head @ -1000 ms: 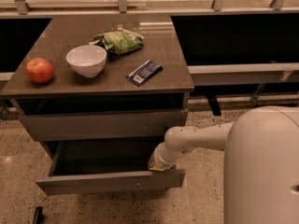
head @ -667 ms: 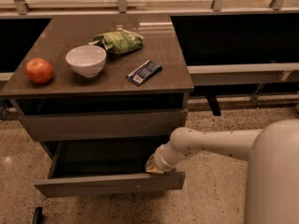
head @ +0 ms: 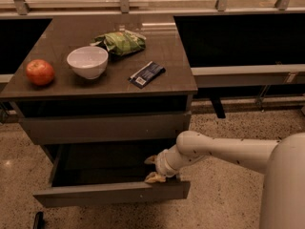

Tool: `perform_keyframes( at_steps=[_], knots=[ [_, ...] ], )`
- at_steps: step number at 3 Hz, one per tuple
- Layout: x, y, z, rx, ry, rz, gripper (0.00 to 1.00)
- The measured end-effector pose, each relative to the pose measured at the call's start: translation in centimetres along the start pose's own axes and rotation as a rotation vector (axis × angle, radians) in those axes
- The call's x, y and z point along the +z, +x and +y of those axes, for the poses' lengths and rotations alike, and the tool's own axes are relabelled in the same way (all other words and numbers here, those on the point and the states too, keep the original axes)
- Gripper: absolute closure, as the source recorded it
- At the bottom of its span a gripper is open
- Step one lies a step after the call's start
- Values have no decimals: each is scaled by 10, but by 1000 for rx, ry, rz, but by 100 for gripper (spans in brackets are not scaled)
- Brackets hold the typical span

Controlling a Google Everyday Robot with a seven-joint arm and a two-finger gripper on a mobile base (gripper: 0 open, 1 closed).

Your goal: Open middle drawer

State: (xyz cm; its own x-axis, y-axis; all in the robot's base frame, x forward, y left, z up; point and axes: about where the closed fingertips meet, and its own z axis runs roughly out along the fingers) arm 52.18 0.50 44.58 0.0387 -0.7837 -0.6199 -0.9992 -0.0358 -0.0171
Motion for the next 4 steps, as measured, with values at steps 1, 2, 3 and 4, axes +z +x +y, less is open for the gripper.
perform_keyframes(
  at_steps=[1,2,3,4],
  knots=[
    [5,-4,5,-6,-36,-6,50],
    [9,-9,10,-14,-83,-7,81],
    [8,-12,12,-20,-98,-8,100],
    [16,-11,15,-18,-132,-7,100]
  ],
)
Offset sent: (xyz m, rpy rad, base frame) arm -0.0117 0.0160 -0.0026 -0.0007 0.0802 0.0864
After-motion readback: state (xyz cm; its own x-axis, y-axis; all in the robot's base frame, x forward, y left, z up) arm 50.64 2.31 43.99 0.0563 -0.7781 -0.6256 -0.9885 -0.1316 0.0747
